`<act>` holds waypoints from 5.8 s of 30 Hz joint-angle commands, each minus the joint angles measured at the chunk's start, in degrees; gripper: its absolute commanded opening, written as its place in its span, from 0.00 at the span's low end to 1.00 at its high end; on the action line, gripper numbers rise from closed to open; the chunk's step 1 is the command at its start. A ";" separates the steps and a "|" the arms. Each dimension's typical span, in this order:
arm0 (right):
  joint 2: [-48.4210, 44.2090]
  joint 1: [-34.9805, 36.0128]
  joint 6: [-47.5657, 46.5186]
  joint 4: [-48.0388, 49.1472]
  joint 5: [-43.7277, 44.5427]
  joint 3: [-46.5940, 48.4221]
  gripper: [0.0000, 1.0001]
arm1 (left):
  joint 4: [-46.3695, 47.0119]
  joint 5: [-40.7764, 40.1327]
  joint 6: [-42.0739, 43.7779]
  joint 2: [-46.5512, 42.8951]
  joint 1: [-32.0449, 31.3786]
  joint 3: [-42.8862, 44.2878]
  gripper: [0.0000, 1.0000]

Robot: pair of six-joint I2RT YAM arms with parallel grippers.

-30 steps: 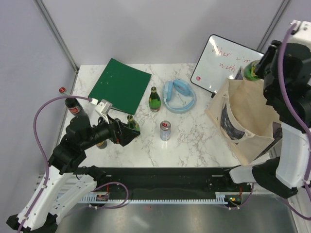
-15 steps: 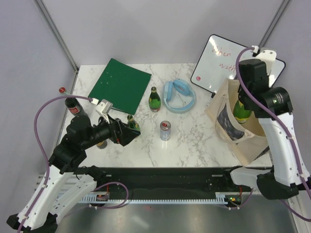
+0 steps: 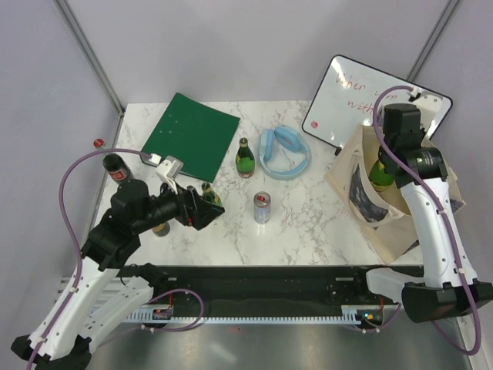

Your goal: Place the beverage into the canvas bag

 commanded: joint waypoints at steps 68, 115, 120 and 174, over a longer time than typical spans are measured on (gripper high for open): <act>-0.50 -14.14 -1.23 13.48 -26.87 -18.06 0.63 | 0.00 -4.48 1.35 4.70 0.16 2.98 0.98; 47.48 32.53 -5.63 23.28 -27.13 22.21 0.71 | -3.79 -7.39 5.13 -3.38 0.16 2.72 0.98; 48.89 32.53 -5.45 26.08 -27.57 19.49 0.66 | -3.70 -7.48 4.78 -3.12 0.16 2.63 0.99; 34.49 32.18 -6.06 13.53 -20.63 27.40 0.00 | -1.77 -7.39 5.57 -0.83 0.16 1.05 0.99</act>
